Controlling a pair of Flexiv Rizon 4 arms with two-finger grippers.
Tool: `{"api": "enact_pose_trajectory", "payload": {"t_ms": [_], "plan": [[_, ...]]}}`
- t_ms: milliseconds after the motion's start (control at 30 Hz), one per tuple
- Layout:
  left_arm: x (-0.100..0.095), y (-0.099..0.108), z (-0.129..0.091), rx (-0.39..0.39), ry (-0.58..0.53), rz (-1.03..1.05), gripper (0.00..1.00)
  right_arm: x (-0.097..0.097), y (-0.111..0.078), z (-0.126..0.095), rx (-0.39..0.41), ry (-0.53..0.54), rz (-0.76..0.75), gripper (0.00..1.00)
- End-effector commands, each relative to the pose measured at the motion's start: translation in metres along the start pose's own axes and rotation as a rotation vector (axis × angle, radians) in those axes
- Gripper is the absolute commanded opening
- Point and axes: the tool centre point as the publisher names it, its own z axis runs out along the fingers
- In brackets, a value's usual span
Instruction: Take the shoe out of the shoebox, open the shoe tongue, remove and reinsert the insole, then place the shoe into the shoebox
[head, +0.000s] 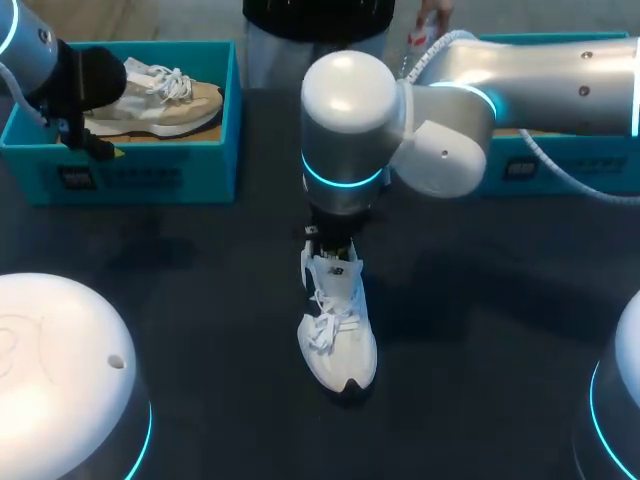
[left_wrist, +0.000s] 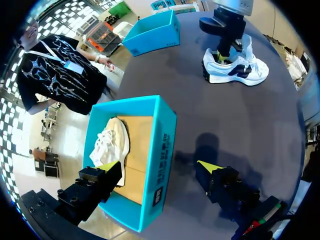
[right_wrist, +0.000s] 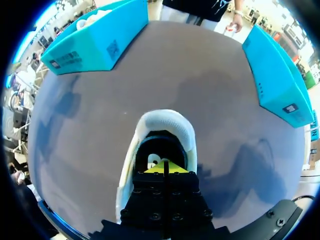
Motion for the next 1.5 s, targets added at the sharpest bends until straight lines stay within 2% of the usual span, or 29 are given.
{"api": "enact_pose_trajectory", "payload": {"t_ms": [33, 200, 400, 667, 867, 1167, 1333, 1500], "plan": [[0.0, 0.0, -0.001, -0.003, 0.001, 0.0, 1.0, 0.002, 0.0, 0.016, 0.013, 0.012, -0.002, 0.0], [0.0, 0.0, -0.001, -0.003, 0.001, 0.0, 1.0, 0.004, 0.0, 0.001, -0.011, 0.008, -0.003, 0.0], [0.0, 0.0, -0.001, -0.003, 0.001, 0.0, 1.0, 0.01, 0.01, -0.016, -0.061, 0.006, -0.023, 0.0], [0.0, 0.0, -0.001, -0.003, 0.001, 0.0, 1.0, 0.014, 0.023, 0.007, -0.083, 0.012, -0.054, 0.0], [0.0, 0.0, -0.001, -0.003, 0.001, 0.0, 1.0, 0.012, 0.024, 0.024, -0.062, 0.022, -0.057, 0.0], [0.0, 0.0, -0.001, -0.003, 0.001, 0.0, 1.0, 0.01, 0.02, 0.025, -0.039, 0.014, -0.055, 0.0], [0.0, 0.0, -0.001, -0.003, 0.001, 0.0, 1.0, 0.01, 0.02, 0.006, -0.067, -0.021, -0.051, 0.0], [0.0, 0.0, -0.001, -0.003, 0.001, 0.0, 1.0, 0.011, 0.023, 0.018, -0.059, -0.013, -0.058, 0.0]]}}
